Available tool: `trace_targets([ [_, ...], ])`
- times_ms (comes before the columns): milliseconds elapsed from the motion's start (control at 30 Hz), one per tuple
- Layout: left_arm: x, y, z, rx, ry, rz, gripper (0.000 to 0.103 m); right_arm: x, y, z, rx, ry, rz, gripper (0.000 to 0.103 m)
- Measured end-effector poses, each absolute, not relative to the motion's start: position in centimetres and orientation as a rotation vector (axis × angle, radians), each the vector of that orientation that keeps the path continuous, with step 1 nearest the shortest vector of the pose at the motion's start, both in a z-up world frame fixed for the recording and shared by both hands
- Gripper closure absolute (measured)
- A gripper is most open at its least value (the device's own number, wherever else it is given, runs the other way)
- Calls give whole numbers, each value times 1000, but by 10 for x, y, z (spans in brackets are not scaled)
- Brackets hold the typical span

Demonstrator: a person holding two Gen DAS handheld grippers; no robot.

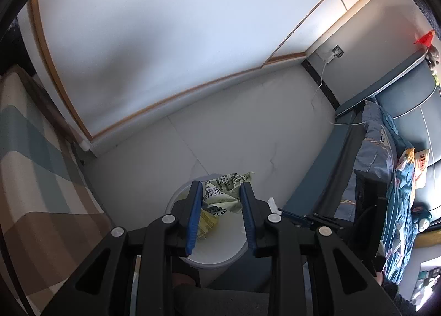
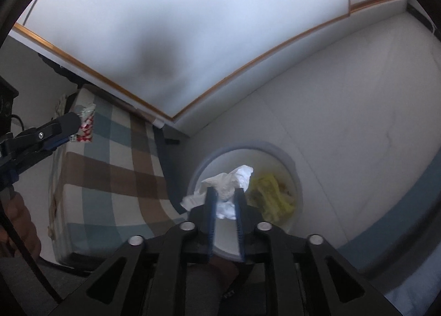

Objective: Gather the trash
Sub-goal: 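Open the right gripper over the bin while the left gripper releases the wrapper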

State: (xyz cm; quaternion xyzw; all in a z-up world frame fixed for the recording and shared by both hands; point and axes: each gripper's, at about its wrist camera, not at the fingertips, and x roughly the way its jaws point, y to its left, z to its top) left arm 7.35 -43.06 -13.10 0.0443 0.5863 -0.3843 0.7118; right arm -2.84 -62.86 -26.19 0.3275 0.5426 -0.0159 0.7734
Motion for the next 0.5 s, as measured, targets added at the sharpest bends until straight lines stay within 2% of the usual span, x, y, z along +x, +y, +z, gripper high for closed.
trace_targets([
  [33,75,-432,-133,101,1308,-851,80,-27,-628,-266,716,1184,-26,77],
  [100,76,-435,-139,106,1328,-846,80,-27,-630,-272,724,1201,-13,61],
  [233,79,-442,-154,124,1385,-838,80,-26,-630,-283,739,1237,6,57],
  [400,71,-453,-174,200,1457,-813,80,-38,-639,-289,778,1226,-29,44],
  [500,67,-460,-182,211,1496,-822,80,-46,-646,-290,797,1223,-58,43],
])
